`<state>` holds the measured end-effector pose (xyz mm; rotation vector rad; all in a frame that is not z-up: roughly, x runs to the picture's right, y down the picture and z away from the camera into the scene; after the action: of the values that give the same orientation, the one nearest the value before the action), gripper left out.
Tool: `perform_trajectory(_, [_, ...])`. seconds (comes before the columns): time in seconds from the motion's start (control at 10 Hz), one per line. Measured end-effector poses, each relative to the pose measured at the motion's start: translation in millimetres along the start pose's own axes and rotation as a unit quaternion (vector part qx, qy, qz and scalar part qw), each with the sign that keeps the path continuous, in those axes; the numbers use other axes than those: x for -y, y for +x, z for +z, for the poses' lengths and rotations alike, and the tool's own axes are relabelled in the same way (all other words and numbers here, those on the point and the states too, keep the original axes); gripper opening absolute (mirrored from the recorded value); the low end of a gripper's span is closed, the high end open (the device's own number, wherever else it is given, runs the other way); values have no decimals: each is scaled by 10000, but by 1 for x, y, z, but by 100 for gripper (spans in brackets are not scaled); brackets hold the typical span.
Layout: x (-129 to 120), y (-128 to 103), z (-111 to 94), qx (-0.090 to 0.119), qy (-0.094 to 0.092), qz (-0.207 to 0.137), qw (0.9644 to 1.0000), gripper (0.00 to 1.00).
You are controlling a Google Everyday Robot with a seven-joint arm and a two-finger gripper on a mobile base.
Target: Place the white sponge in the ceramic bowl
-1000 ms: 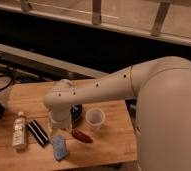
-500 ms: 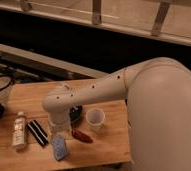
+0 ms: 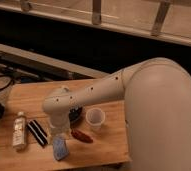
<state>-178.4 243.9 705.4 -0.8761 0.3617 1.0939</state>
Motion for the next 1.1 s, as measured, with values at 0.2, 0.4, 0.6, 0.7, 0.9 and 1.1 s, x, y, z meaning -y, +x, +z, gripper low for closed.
perform_trajectory(0.2, [0, -6, 2, -69, 234, 32, 9997, 65])
perform_trajectory(0.4, [-2, -20, 12, -283, 583, 1, 9979, 65])
perform_trajectory(0.6, [-5, -29, 21, -396, 720, -37, 9966, 65])
perform_trajectory(0.7, [-1, -30, 23, -341, 745, -38, 9966, 65])
perform_trajectory(0.9, [4, -35, 26, -117, 660, 8, 9977, 65])
perform_trajectory(1.1, [5, -40, 32, 45, 486, 10, 9988, 65])
